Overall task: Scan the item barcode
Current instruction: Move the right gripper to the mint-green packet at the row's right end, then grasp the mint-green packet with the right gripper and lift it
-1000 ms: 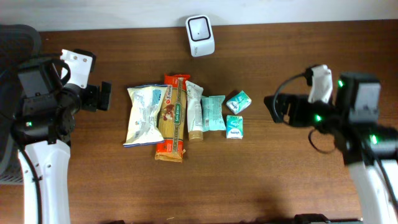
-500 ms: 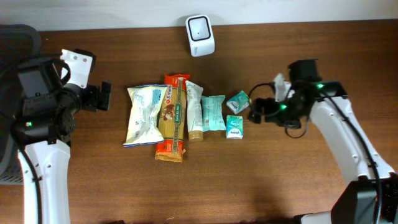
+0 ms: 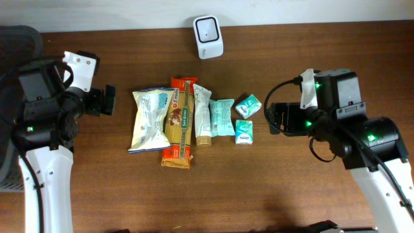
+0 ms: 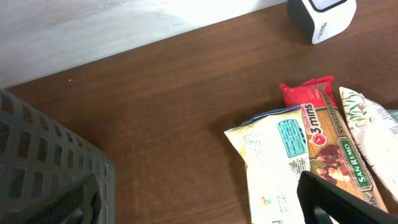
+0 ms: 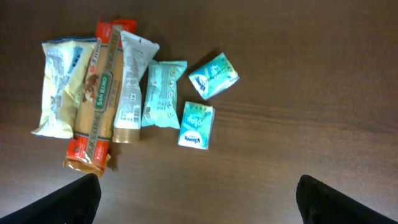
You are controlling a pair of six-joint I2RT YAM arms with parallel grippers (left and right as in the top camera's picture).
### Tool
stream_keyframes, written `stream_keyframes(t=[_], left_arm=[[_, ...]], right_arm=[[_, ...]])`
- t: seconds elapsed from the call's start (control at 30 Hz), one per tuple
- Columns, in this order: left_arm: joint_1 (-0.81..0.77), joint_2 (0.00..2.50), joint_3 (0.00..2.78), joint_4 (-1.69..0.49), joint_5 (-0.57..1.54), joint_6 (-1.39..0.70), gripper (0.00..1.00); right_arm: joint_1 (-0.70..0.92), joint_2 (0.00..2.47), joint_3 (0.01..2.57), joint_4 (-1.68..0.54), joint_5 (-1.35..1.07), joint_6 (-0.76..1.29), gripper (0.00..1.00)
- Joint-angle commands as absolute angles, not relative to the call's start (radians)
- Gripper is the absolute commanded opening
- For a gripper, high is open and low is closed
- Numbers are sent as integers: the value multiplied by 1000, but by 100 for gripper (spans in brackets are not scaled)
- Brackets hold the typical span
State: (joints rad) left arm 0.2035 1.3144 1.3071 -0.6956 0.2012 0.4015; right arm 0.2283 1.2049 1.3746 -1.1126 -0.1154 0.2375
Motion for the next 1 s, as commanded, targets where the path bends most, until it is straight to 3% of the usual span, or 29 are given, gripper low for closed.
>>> stream_keyframes(t=[0.0, 0.4, 0.43, 0.53, 0.73, 0.97], left_arm=[[208, 1303, 1310, -694, 201, 418, 99], [208, 1303, 1310, -694, 201, 417, 99], [208, 1303, 1310, -694, 201, 417, 99], [208, 1303, 1310, -694, 201, 417, 99], [208, 1303, 1310, -694, 201, 417, 99], [208, 1303, 1310, -695, 201, 417, 99]], right_arm=[[236, 1253, 1384, -1126, -125, 249, 99], [236, 1670, 1384, -1126, -303, 278, 100], [236, 1741, 1384, -1126, -303, 278, 82], [236, 1832, 1384, -1126, -298, 278, 66], [236, 1938, 1384, -1065, -293, 279, 23], [262, 1938, 1331, -944, -292, 271, 20]])
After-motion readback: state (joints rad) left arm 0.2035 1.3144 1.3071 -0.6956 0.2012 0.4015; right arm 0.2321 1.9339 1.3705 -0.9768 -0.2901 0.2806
